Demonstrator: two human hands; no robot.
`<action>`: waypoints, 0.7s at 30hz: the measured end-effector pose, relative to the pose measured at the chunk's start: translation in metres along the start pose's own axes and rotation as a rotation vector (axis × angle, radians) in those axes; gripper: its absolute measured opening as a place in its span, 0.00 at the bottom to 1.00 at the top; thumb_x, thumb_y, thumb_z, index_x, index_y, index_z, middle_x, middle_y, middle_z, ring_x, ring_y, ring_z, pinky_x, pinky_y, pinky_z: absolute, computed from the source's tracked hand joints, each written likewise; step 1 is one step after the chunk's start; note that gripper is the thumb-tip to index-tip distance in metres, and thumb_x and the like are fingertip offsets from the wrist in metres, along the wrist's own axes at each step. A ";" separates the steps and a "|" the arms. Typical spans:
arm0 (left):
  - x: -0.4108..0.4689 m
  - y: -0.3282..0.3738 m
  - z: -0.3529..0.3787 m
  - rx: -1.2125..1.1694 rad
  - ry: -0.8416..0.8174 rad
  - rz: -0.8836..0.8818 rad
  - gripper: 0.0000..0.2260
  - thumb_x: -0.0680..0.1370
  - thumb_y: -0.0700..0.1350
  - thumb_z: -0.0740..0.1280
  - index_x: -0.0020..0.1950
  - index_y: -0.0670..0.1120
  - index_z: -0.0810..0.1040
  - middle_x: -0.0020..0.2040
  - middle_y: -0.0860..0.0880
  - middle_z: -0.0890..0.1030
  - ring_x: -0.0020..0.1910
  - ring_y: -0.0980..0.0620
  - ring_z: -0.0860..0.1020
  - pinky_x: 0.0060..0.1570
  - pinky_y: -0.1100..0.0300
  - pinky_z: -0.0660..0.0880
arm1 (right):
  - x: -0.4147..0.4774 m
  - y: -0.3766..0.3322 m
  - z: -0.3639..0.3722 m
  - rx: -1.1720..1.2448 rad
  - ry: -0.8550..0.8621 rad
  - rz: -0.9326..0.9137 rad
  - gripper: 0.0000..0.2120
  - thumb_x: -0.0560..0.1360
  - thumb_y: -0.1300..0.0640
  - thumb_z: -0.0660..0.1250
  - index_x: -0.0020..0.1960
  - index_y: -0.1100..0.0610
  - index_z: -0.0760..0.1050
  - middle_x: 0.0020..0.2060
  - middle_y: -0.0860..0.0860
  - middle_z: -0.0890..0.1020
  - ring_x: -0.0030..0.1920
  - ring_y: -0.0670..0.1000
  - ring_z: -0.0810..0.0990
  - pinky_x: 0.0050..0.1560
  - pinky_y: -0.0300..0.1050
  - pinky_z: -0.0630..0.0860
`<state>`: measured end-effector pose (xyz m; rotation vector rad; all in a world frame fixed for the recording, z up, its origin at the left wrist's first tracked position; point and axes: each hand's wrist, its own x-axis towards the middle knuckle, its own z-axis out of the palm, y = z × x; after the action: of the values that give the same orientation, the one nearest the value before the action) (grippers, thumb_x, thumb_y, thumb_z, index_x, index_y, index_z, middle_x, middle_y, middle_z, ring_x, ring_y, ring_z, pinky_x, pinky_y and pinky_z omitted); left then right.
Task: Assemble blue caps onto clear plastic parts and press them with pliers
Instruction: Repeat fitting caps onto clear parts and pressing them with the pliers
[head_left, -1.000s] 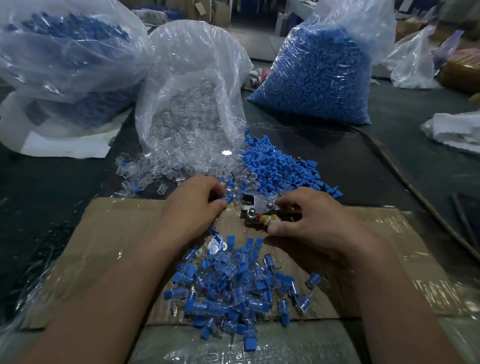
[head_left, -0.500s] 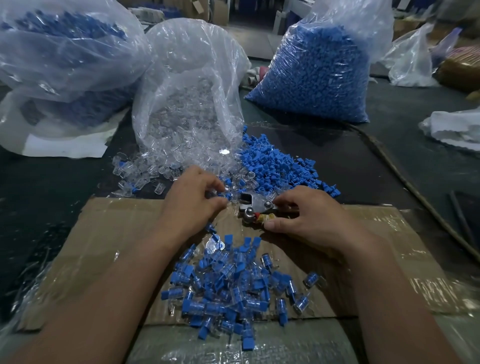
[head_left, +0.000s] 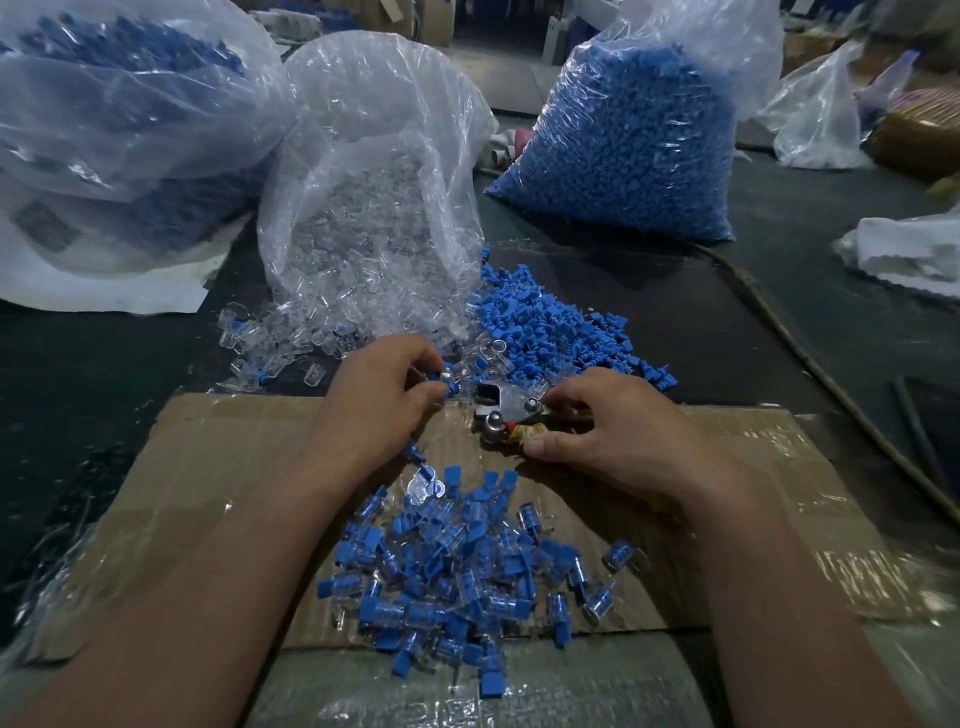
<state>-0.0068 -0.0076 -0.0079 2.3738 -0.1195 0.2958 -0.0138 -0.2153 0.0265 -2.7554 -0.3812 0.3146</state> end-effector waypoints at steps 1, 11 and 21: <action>0.000 0.000 -0.001 -0.015 0.014 -0.002 0.04 0.73 0.42 0.70 0.47 0.47 0.78 0.40 0.55 0.74 0.40 0.58 0.73 0.42 0.70 0.66 | 0.000 0.000 0.000 -0.001 -0.002 0.000 0.29 0.67 0.35 0.66 0.63 0.48 0.71 0.48 0.42 0.69 0.50 0.44 0.68 0.47 0.42 0.65; -0.008 0.008 -0.012 -0.615 0.090 -0.272 0.05 0.71 0.36 0.71 0.43 0.45 0.80 0.39 0.46 0.81 0.40 0.47 0.81 0.42 0.52 0.80 | -0.001 0.000 0.000 0.009 0.000 0.004 0.29 0.67 0.35 0.66 0.63 0.48 0.70 0.48 0.41 0.69 0.50 0.44 0.68 0.46 0.41 0.65; -0.013 0.022 -0.028 -1.182 -0.127 -0.379 0.10 0.63 0.37 0.68 0.43 0.39 0.77 0.33 0.48 0.82 0.33 0.54 0.81 0.31 0.67 0.76 | -0.008 -0.020 -0.003 0.377 0.417 -0.221 0.17 0.69 0.48 0.70 0.56 0.52 0.77 0.42 0.36 0.75 0.46 0.37 0.75 0.47 0.27 0.70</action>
<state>-0.0282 -0.0050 0.0233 1.1952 0.0868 -0.1106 -0.0248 -0.2004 0.0379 -2.3028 -0.4542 -0.2220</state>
